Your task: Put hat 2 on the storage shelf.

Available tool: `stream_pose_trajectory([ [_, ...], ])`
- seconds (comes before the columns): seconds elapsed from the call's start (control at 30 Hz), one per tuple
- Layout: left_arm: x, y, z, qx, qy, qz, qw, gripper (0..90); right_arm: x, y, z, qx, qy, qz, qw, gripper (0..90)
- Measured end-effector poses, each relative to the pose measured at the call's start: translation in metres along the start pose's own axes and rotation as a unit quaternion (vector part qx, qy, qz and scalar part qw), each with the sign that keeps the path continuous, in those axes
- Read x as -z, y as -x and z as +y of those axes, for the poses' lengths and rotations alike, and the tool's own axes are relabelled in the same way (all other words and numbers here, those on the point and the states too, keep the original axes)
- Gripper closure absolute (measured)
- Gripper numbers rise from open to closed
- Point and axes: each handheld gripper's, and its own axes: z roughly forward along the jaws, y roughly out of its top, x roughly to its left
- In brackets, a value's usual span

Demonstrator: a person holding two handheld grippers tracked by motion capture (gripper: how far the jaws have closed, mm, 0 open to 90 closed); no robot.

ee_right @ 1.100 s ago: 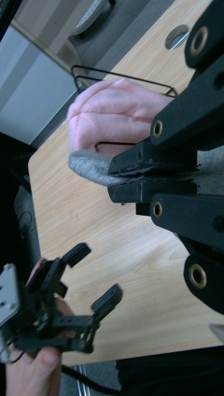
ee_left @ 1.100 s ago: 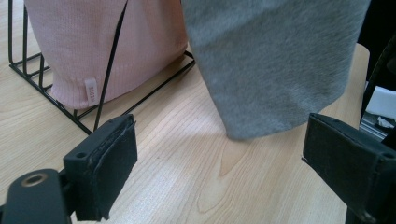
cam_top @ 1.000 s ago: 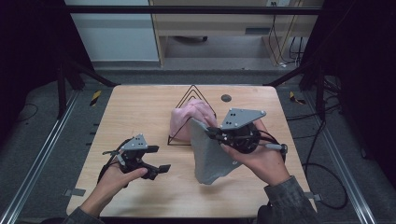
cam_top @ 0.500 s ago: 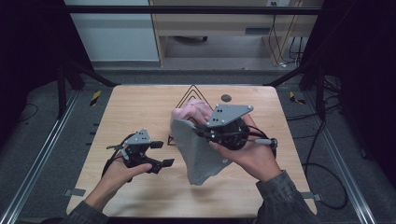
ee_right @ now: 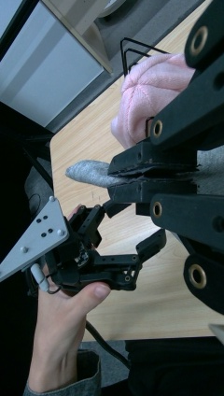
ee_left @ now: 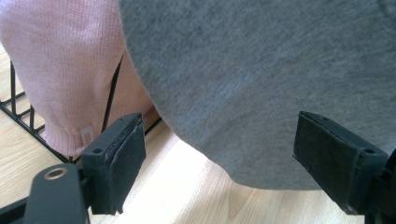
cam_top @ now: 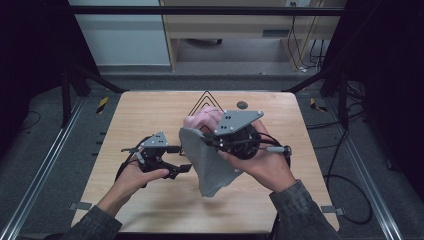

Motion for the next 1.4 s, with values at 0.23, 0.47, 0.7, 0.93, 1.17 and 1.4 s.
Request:
stream_pose_trajectory([
  [0.23, 0.001, -0.001, 0.001, -0.001, 0.004, -0.001, 1.0, 14.5, -0.001, -0.002, 0.003, 0.005, 0.0, 0.002, 1.0, 86.4],
  [0.47, -0.005, -0.003, 0.007, -0.004, 0.016, -0.005, 0.9999, 15.2, -0.003, -0.001, 0.005, 0.005, -0.005, 0.005, 1.0, 86.4],
  [0.7, -0.011, -0.006, 0.015, -0.011, 0.015, -0.015, 0.9997, 54.6, -0.003, 0.003, 0.001, 0.0, -0.007, 0.001, 1.0, 86.3],
  [0.93, -0.002, -0.001, 0.018, -0.011, 0.0, -0.001, 0.9999, 86.7, 0.002, 0.013, -0.014, -0.018, -0.009, -0.012, 0.9997, 86.3],
  [1.17, 0.027, 0.008, 0.033, -0.019, -0.007, 0.023, 0.9995, 86.8, 0.007, 0.031, -0.033, -0.051, -0.012, -0.031, 0.9981, 86.4],
  [1.4, 0.057, 0.008, 0.065, -0.02, -0.004, 0.049, 0.9986, 87.2, 0.013, 0.042, -0.028, -0.068, 0.014, -0.036, 0.9969, 86.5],
])
